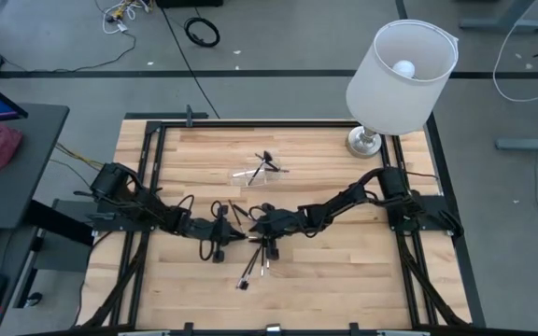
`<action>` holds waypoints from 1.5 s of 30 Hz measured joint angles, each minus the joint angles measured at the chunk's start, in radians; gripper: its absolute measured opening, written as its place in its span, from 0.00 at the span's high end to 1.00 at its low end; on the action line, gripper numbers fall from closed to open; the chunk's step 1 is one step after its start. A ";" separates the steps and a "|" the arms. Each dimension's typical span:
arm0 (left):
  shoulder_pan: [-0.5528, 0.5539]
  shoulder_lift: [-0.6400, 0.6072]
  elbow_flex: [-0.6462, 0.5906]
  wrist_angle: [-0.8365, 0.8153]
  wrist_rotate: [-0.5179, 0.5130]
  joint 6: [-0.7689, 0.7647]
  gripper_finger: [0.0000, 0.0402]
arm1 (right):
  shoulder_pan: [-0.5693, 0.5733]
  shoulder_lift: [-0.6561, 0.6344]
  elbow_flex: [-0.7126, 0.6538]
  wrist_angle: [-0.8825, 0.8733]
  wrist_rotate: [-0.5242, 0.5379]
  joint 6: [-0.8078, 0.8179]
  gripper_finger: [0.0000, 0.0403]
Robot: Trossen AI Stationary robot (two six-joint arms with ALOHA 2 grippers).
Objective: Put items in baskets/containers
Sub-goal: Put the black eyeshadow brush into the transparent organizer
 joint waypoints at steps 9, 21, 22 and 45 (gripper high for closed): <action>0.012 0.000 0.000 -0.005 0.000 -0.002 0.94 | 0.000 0.000 -0.001 -0.013 -0.001 -0.012 0.72; 0.058 0.000 0.000 -0.008 0.076 -0.006 0.91 | -0.001 0.000 -0.001 -0.019 0.001 -0.002 0.97; 0.061 0.000 0.000 -0.007 0.078 -0.005 0.91 | -0.001 0.000 -0.001 -0.019 0.001 -0.003 0.96; 0.064 -0.287 -0.031 -0.018 -0.003 0.088 0.73 | -0.011 -0.178 -0.002 -0.243 0.032 -0.043 0.96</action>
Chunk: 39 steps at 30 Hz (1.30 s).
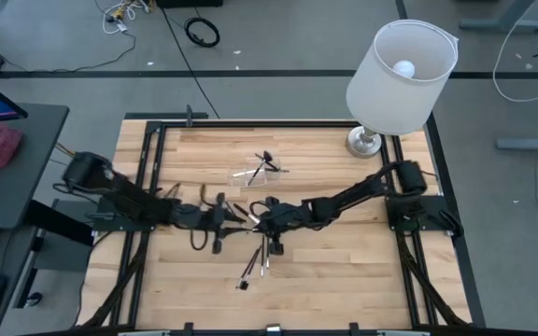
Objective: Put items in baskets/containers
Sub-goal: Put the black eyeshadow brush into the transparent organizer
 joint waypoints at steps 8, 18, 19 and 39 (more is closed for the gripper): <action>0.000 -0.285 -0.083 -0.079 -0.154 0.139 0.78 | -0.044 -0.258 0.031 -0.342 0.179 -0.166 0.96; 0.000 -0.362 -0.100 -0.084 -0.155 0.275 0.82 | -0.196 -0.243 0.409 -0.905 0.205 -0.440 0.97; 0.001 -0.362 -0.100 -0.091 -0.155 0.276 0.82 | -0.215 -0.228 0.443 -0.933 0.186 -0.460 0.97; 0.002 -0.360 -0.100 -0.293 -0.137 0.142 0.82 | -0.298 -0.058 0.604 -1.004 0.236 -1.096 0.97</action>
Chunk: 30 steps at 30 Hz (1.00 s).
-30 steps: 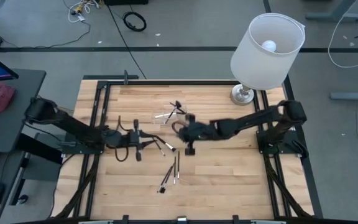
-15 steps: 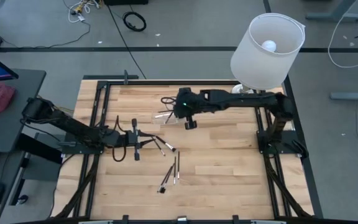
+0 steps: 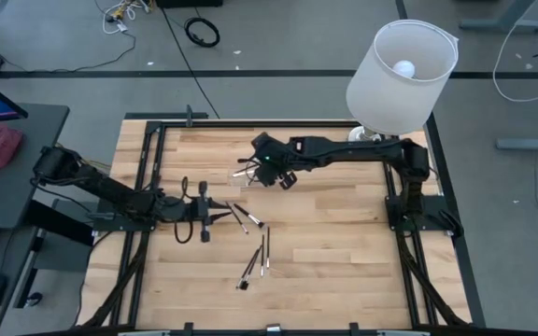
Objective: Put items in baskets/containers
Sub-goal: Put the black eyeshadow brush into the transparent organizer
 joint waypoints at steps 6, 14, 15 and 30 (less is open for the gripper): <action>-0.003 0.000 0.000 -0.042 0.102 -0.056 0.82 | -0.004 0.027 0.000 0.062 0.026 -0.214 0.97; -0.002 0.000 0.001 -0.121 0.119 -0.164 0.82 | -0.006 0.087 -0.001 0.127 0.137 -0.507 0.97; -0.002 0.000 0.001 -0.134 0.125 -0.177 0.82 | -0.006 0.089 -0.001 0.128 0.135 -0.529 0.97; -0.002 0.000 0.001 -0.173 0.130 -0.235 0.82 | 0.000 0.088 -0.001 0.183 0.046 -0.735 0.93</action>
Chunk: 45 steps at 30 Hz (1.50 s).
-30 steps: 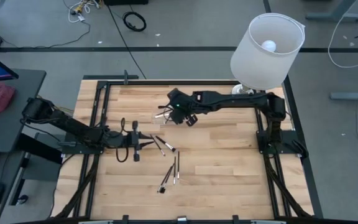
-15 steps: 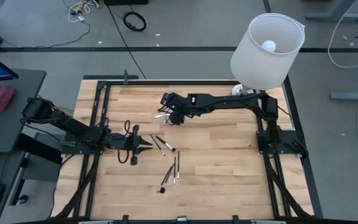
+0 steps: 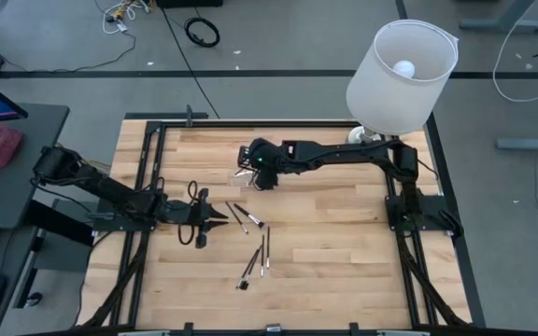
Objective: Put items in baskets/containers
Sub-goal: Put the black eyeshadow brush into the transparent organizer
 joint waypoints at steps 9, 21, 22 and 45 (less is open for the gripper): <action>0.000 0.000 0.000 0.000 0.000 0.002 0.82 | 0.012 0.000 0.000 0.000 -0.001 -0.007 0.92; 0.001 0.000 0.000 0.003 0.000 0.055 0.82 | 0.012 0.000 0.000 0.034 -0.001 0.127 0.83; 0.001 0.000 0.000 0.003 0.000 0.056 0.82 | 0.012 0.000 0.000 0.030 -0.001 0.125 0.82; 0.001 0.000 0.000 -0.084 0.033 0.002 0.82 | 0.289 0.000 0.000 0.047 0.073 1.056 0.81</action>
